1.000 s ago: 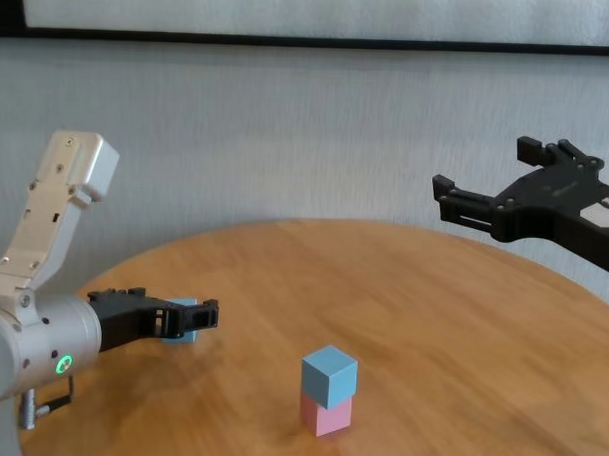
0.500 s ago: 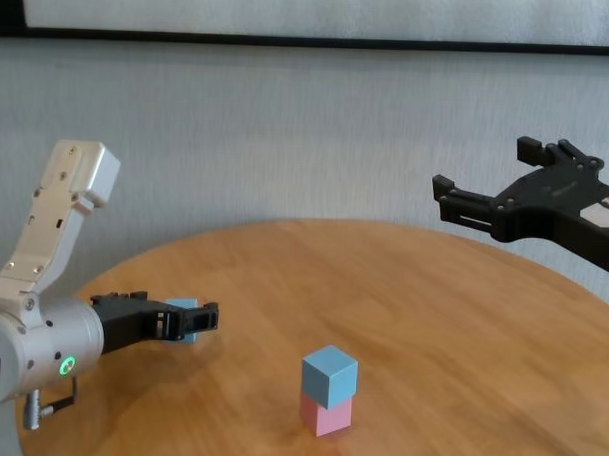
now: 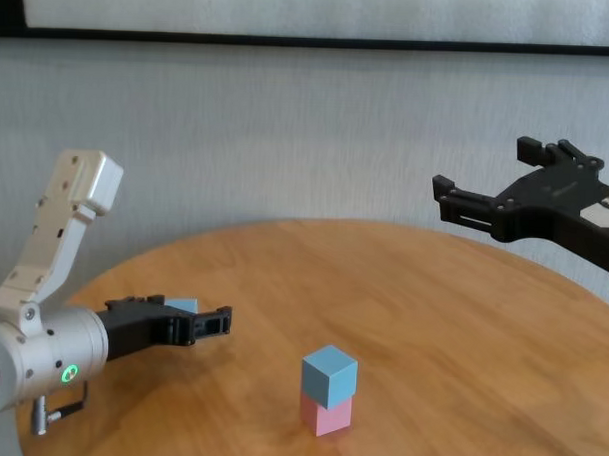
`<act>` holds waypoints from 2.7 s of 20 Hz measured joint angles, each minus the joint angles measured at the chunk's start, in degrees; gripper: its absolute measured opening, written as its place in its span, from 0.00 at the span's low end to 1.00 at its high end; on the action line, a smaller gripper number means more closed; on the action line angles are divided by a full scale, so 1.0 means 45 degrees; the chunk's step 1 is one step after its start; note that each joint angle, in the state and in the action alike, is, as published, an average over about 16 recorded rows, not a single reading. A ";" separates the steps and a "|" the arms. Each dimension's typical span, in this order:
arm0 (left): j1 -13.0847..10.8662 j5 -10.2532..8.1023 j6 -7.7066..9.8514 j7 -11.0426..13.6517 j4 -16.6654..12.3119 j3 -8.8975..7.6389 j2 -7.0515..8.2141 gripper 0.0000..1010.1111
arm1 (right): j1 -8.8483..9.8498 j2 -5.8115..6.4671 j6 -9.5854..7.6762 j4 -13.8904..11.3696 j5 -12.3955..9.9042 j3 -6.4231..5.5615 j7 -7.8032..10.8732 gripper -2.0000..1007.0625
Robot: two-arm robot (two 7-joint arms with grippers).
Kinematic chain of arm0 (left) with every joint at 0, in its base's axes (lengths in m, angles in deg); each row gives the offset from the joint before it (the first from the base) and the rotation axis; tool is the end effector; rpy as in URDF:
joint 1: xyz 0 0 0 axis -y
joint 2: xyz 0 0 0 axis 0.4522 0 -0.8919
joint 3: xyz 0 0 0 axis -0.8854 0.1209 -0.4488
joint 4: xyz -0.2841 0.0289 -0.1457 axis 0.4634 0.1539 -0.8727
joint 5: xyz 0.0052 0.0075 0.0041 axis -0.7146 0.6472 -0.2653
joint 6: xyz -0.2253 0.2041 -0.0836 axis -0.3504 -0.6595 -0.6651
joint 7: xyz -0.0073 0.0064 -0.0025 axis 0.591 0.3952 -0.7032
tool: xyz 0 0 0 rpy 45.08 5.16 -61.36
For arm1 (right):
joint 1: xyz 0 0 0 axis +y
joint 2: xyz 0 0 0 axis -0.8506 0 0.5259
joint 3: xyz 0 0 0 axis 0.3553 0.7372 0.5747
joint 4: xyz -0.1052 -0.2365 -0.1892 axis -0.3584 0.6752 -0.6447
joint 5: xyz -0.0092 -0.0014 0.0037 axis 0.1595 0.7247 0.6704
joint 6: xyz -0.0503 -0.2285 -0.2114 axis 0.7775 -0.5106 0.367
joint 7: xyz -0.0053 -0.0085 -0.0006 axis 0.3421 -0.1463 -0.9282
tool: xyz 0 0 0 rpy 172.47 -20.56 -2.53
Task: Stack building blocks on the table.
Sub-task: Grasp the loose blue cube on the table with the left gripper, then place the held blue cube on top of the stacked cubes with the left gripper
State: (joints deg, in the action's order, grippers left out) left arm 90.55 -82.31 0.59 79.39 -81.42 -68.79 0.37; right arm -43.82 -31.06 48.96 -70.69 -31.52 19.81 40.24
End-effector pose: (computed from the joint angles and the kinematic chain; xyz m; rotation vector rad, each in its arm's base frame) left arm 0.4642 0.0182 -0.3782 0.2064 0.2077 1.1825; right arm 0.3889 -0.0065 -0.3067 -0.1398 -0.3285 -1.0785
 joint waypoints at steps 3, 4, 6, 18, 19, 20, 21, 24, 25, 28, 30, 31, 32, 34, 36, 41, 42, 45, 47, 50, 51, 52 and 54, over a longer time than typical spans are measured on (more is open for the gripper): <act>0.0109 -0.0050 -0.0229 0.0190 0.0256 0.0006 -0.0003 0.99 | 0.0000 0.0000 0.0000 0.0000 0.0000 0.0000 0.0000 1.00; 0.0139 -0.0066 -0.0302 0.0248 0.0329 0.0009 -0.0003 0.99 | 0.0000 0.0000 0.0000 0.0000 0.0000 0.0000 0.0000 1.00; 0.0190 -0.0096 -0.0436 0.0347 0.0451 0.0016 0.0000 0.99 | 0.0000 0.0000 0.0000 0.0000 0.0000 0.0000 0.0000 1.00; 0.0138 -0.0082 -0.0298 0.0222 0.0319 0.0026 0.0010 0.91 | 0.0000 0.0000 0.0000 0.0000 0.0000 0.0000 0.0000 1.00; 0.0133 -0.0078 -0.0281 0.0214 0.0304 0.0026 0.0010 0.89 | 0.0000 0.0000 0.0000 0.0000 0.0000 0.0000 0.0000 1.00; 0.0127 -0.0075 -0.0263 0.0204 0.0290 0.0026 0.0010 0.87 | 0.0000 0.0000 0.0000 0.0000 0.0000 0.0000 0.0000 1.00; 0.0121 -0.0071 -0.0245 0.0195 0.0275 0.0026 0.0011 0.84 | 0.0000 0.0000 0.0000 0.0000 0.0000 0.0000 0.0000 1.00; 0.0109 -0.0064 -0.0211 0.0178 0.0245 0.0026 0.0011 0.76 | 0.0000 0.0000 0.0000 0.0000 0.0000 0.0000 0.0000 1.00; 0.0106 -0.0062 -0.0202 0.0173 0.0237 0.0026 0.0011 0.73 | 0.0000 0.0000 0.0000 0.0000 0.0000 0.0000 0.0000 1.00; 0.0099 -0.0058 -0.0179 0.0161 0.0216 0.0026 0.0011 0.65 | 0.0000 0.0000 0.0000 0.0000 0.0000 0.0000 0.0000 1.00; 0.0092 -0.0056 -0.0167 0.0162 0.0202 0.0026 0.0012 0.60 | 0.0000 0.0000 0.0000 0.0000 0.0000 0.0000 0.0000 1.00; 0.0074 -0.0058 -0.0164 0.0175 0.0172 0.0026 0.0016 0.58 | 0.0000 0.0000 0.0000 0.0000 0.0000 0.0000 0.0000 1.00; 0.0043 -0.0064 -0.0162 0.0204 0.0118 0.0029 0.0025 0.57 | 0.0000 0.0000 0.0000 0.0000 0.0000 0.0000 0.0000 1.00; -0.0053 -0.0095 -0.0167 0.0311 -0.0053 0.0044 0.0057 0.54 | 0.0000 0.0000 0.0000 0.0000 0.0000 0.0000 0.0000 1.00; -0.0176 -0.0136 -0.0170 0.0448 -0.0286 0.0076 0.0106 0.52 | 0.0000 0.0000 0.0000 0.0000 0.0000 0.0000 0.0000 1.00; -0.0621 -0.0257 -0.0129 0.0896 -0.1219 0.0242 0.0337 0.51 | 0.0000 0.0000 0.0000 0.0000 0.0000 0.0000 0.0000 1.00; -0.0737 -0.0279 -0.0100 0.0995 -0.1484 0.0291 0.0412 0.51 | 0.0000 0.0000 0.0000 0.0000 0.0000 0.0000 0.0000 1.00; -0.1145 -0.0347 0.0036 0.1307 -0.2445 0.0447 0.0697 0.51 | 0.0000 0.0000 0.0000 0.0000 0.0000 0.0000 0.0000 1.00; -0.1432 -0.0401 0.0161 0.1539 -0.3162 0.0557 0.0926 0.51 | 0.0000 0.0000 0.0000 0.0000 0.0000 0.0000 0.0000 1.00; -0.1794 -0.0506 0.0397 0.1884 -0.4174 0.0727 0.1284 0.51 | 0.0000 0.0000 0.0000 0.0000 0.0001 0.0000 0.0000 1.00; -0.1906 -0.0551 0.0478 0.2007 -0.4497 0.0785 0.1400 0.51 | 0.0000 0.0000 0.0000 0.0000 0.0001 0.0000 0.0000 1.00; -0.2006 -0.0605 0.0555 0.2137 -0.4793 0.0845 0.1507 0.51 | 0.0000 0.0000 0.0000 0.0000 0.0001 0.0000 0.0000 1.00; -0.2168 -0.0729 0.0703 0.2428 -0.5305 0.0981 0.1697 0.51 | 0.0000 0.0000 0.0000 0.0000 0.0001 0.0000 0.0000 1.00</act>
State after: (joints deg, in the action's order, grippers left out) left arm 80.80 -85.59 3.75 90.32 -105.29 -64.37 8.01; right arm -43.82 -31.06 48.96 -70.69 -31.52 19.81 40.24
